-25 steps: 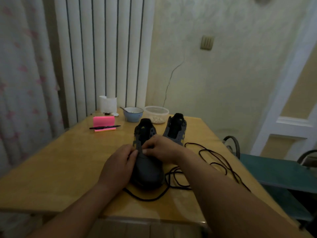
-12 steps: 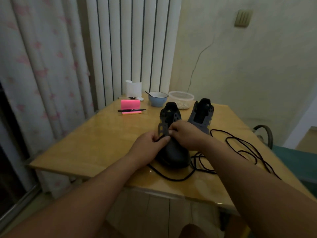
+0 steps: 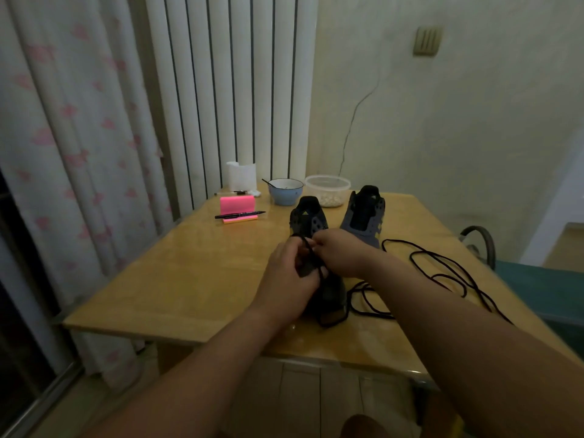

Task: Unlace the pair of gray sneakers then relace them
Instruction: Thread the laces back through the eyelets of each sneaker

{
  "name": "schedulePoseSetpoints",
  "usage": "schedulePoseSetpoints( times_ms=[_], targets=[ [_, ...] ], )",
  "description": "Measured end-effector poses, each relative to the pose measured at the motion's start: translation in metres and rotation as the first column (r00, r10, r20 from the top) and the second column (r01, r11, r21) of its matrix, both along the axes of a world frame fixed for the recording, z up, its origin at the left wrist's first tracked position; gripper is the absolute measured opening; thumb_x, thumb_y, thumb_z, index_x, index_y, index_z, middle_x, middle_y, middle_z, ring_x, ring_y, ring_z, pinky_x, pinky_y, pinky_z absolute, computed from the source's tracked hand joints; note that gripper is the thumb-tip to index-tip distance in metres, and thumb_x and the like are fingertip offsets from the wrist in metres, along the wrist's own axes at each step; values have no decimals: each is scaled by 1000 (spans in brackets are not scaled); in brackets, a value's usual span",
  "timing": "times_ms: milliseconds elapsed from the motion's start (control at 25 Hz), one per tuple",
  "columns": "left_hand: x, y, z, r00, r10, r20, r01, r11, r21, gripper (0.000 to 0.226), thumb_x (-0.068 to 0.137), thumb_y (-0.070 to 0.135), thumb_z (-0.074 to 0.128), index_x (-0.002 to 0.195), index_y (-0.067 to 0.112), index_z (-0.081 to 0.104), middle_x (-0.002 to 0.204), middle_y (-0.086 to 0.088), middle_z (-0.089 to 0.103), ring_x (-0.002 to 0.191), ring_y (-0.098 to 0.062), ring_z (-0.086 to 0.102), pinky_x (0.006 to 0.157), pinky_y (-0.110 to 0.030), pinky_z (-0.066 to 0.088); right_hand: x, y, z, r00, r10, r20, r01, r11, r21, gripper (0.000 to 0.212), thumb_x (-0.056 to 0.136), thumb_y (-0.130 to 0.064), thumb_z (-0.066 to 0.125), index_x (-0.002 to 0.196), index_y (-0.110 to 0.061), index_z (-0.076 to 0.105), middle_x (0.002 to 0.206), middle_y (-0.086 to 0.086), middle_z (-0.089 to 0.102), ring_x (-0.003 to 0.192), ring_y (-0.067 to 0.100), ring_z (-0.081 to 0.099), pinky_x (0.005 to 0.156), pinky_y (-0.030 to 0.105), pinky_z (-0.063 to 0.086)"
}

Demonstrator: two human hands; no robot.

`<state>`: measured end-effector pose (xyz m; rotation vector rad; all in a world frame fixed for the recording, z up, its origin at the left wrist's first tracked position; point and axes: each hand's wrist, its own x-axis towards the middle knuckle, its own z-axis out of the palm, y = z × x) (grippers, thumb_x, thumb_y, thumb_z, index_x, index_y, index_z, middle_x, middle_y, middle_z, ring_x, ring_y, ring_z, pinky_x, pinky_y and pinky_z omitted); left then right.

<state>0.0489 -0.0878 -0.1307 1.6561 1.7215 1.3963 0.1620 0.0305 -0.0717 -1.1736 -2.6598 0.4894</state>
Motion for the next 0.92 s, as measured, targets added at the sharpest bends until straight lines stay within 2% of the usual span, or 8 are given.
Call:
schedulePoseSetpoints(
  times_ms=[200,320,440,520,600,680,840,920],
  targets=[
    [0,-11,-2,970,61,-234,-100,982,-159,84,63,92,66,133,52,41,129,12,38,125,-18,45,106,-50,46,3,0,2,999,-18,-37,17,1000,-26,28,109,-28,50,109,-7,69,106,9,66,100,27,62,86,40,51],
    [11,-10,6,914,20,-404,-148,946,-288,95,62,97,60,139,47,36,138,3,35,123,-27,50,104,-54,48,3,0,8,1000,-21,-15,20,998,-63,31,108,-28,52,111,-5,71,108,12,67,100,27,63,87,41,51],
    [22,-10,6,897,51,-439,-179,950,-255,85,72,85,62,135,35,33,133,-5,37,116,-31,51,103,-54,45,6,-1,14,1000,-30,1,30,999,-18,29,108,-26,50,105,-5,70,96,5,67,86,20,63,76,32,49],
    [24,-15,2,894,91,-438,-192,963,-191,81,72,81,63,127,29,33,121,1,39,108,-26,52,103,-49,42,12,1,15,980,-96,-173,73,988,-136,23,108,-19,48,104,-7,67,89,3,68,74,13,65,66,23,52],
    [25,-18,-4,895,130,-426,-217,962,-163,84,70,82,63,125,28,32,118,5,37,105,-21,50,103,-44,39,19,5,18,863,-251,-438,55,909,-413,16,108,-11,49,107,-5,63,93,9,70,73,15,70,66,26,60],
    [26,-19,-10,887,166,-431,-241,962,-125,86,70,83,63,129,29,31,122,7,38,109,-20,50,106,-42,37,27,12,27,684,-428,-590,30,825,-564,12,106,-5,49,111,-1,59,100,17,69,80,24,73,72,36,65],
    [20,-17,-18,848,154,-508,-233,968,-96,89,75,83,58,140,29,32,130,6,42,117,-23,52,109,-43,37,41,25,55,265,-646,-716,-78,726,-684,24,107,1,33,93,2,52,94,21,64,82,31,74,69,40,62],
    [20,-17,-18,830,164,-533,-242,967,-79,88,76,83,56,139,26,35,129,4,44,117,-24,53,108,-44,40,48,29,65,139,-676,-724,-95,718,-689,27,107,-1,29,90,-2,49,93,17,63,80,29,76,64,37,61]
  ],
)
